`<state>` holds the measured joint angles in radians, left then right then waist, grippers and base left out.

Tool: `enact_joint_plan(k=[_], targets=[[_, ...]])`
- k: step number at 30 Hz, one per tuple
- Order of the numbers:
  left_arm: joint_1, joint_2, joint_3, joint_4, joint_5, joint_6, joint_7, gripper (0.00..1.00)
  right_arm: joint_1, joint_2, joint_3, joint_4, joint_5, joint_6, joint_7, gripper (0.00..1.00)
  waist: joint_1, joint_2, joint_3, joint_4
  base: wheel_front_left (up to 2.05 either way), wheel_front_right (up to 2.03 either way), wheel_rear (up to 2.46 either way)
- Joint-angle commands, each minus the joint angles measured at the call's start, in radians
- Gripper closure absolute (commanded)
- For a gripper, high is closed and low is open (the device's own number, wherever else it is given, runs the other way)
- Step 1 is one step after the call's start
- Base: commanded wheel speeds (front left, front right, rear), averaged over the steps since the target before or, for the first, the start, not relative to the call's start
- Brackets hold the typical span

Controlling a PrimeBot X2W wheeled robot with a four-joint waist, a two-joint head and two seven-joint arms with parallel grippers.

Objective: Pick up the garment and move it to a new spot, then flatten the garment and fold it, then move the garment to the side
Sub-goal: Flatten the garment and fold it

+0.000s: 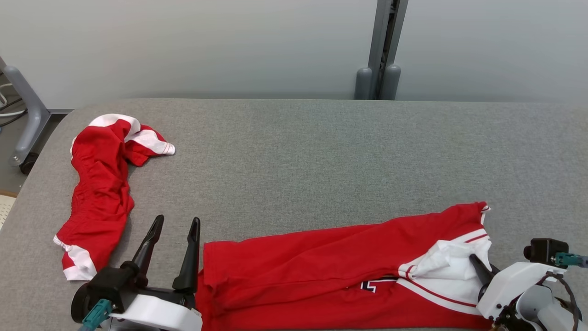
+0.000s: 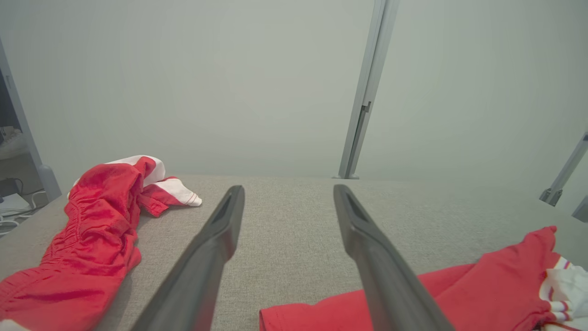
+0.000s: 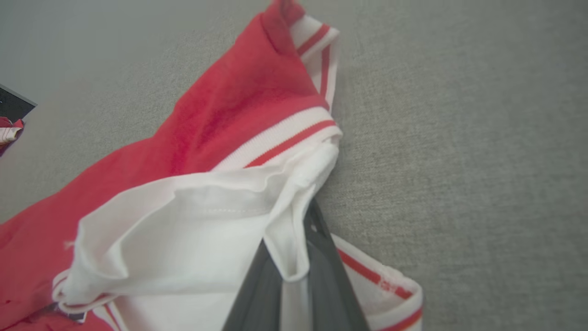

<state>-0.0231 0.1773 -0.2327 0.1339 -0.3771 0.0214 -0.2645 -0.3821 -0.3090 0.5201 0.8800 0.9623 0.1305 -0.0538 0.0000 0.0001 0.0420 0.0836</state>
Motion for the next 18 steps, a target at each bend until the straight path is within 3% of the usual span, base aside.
enact_joint_plan(k=[1,10,18], targets=[[0.013,0.004,0.010,0.002,0.006,-0.003,-0.002,0.00,-0.014,-0.009,0.000,-0.008,0.011,0.001,-0.009,1.00,0.0000,-0.0001,-0.001,-0.001,0.00,0.00,0.00],[0.018,-0.024,0.057,0.006,0.040,-0.036,-0.002,0.00,-0.048,-0.075,0.025,-0.025,0.051,0.000,-0.057,1.00,0.0000,-0.0001,-0.007,-0.027,0.00,0.00,0.00],[0.013,-0.045,0.086,0.012,0.064,-0.065,-0.002,0.00,-0.084,-0.172,0.015,0.038,0.033,0.000,-0.088,1.00,0.0000,-0.0001,-0.012,-0.066,0.00,0.00,0.00]])
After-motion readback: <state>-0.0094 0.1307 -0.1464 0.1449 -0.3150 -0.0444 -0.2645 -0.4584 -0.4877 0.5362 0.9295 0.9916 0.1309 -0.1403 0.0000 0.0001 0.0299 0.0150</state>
